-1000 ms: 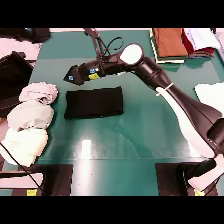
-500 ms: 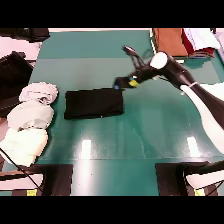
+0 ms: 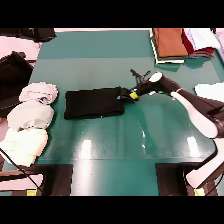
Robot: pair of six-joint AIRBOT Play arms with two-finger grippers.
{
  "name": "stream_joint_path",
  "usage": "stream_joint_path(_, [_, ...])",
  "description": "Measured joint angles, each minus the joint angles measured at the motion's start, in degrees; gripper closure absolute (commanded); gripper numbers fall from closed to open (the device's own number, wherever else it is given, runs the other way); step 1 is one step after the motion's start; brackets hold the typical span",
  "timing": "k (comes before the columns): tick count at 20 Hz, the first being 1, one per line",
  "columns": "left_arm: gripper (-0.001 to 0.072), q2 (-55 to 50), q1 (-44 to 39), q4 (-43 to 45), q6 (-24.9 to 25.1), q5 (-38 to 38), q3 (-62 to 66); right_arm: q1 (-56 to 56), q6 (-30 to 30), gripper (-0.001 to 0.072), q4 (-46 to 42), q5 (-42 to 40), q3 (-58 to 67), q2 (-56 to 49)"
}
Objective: Fold the shirts.
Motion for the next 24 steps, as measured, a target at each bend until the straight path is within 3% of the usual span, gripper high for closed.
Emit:
stream_joint_path(2, [0.0689,0.00,-0.04,-1.51,0.00,-0.17,0.00,2.51,-0.61,0.0658,1.01,-0.50,3.50,-3.28])
stream_joint_path(3, [0.0689,0.00,-0.09,-2.71,0.00,-0.28,0.00,3.52,-0.92,0.0688,1.33,-0.63,5.03,-4.35])
stream_joint_path(7, [0.0689,-0.11,-1.75,-5.81,0.00,-0.37,0.00,2.36,-2.14,0.0688,-0.81,-1.01,8.70,-3.17])
stream_joint_path(11, [0.0688,-1.07,-7.32,-6.27,0.87,-0.28,0.00,-6.34,-0.61,0.0688,-10.88,2.12,9.79,4.07])
stream_joint_path(17, [0.0688,-2.16,-15.30,-6.10,1.38,1.79,0.00,-28.94,0.72,0.0688,-23.56,8.79,10.12,15.58])
stream_joint_path(24, [0.0688,-2.64,-17.77,-6.03,1.29,4.48,0.00,-55.28,0.90,0.0689,-24.39,7.10,10.16,20.39])
